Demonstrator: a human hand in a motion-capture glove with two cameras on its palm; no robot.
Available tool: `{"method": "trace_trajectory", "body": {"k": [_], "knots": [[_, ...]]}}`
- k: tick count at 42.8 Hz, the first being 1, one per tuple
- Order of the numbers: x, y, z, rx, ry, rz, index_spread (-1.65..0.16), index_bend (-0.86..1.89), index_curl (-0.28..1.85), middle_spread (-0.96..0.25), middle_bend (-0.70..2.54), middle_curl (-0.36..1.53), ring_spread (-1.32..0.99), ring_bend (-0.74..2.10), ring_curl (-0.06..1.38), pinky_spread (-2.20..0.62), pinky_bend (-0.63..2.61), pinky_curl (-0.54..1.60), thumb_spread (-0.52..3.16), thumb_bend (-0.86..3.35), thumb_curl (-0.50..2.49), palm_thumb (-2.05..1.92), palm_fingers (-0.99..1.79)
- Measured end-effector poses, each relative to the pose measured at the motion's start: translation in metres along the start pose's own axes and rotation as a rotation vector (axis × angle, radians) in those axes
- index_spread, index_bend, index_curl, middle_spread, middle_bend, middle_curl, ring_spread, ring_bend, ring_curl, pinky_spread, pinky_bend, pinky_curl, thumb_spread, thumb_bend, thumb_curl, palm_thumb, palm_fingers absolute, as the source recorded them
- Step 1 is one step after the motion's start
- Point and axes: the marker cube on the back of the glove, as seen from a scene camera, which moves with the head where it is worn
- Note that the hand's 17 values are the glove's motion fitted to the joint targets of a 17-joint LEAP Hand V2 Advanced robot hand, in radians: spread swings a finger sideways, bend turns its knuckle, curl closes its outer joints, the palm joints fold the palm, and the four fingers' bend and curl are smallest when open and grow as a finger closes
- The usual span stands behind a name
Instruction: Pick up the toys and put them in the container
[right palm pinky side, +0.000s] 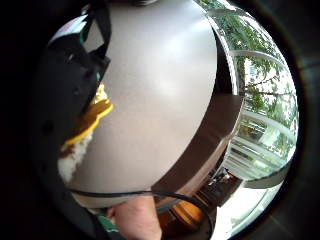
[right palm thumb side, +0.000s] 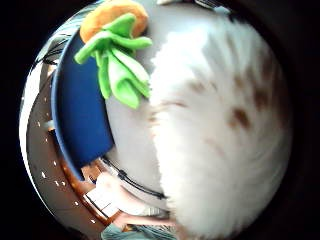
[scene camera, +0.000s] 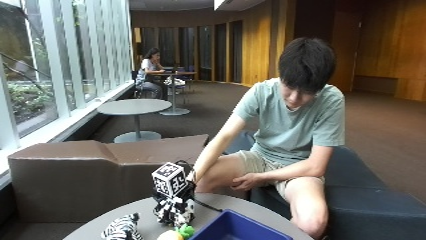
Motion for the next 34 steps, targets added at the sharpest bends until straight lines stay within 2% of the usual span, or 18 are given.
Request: {"method": "trace_trajectory", "body": {"k": [6,10,18,25,34], "knots": [[-0.011,-0.002,-0.01,-0.049,0.008,0.025,-0.24,0.7,0.39,-0.19,0.52,0.3,-0.24,0.68,0.43,-0.17,0.88,0.31,1.09,0.16,0.47,0.47,0.85],[-0.023,0.0,-0.035,-0.11,0.072,0.021,-0.22,0.85,0.46,-0.22,0.64,0.35,-0.3,0.7,0.46,-0.2,0.88,0.32,0.98,0.16,0.52,0.5,0.95],[-0.045,0.013,-0.108,-0.144,0.179,-0.051,-0.18,1.01,0.58,-0.23,0.83,0.46,-0.39,0.78,0.54,-0.23,0.93,0.38,0.81,0.13,0.61,0.52,0.94],[-0.073,0.028,-0.195,-0.05,0.224,-0.073,-0.15,1.08,0.65,-0.23,0.92,0.53,-0.44,0.84,0.6,-0.24,0.98,0.42,0.69,0.11,0.68,0.53,0.87],[-0.126,0.027,-0.272,0.053,0.171,-0.114,-0.12,1.14,0.71,-0.22,1.0,0.61,-0.49,0.91,0.66,-0.25,1.06,0.47,0.59,0.09,0.75,0.54,0.78]]}}
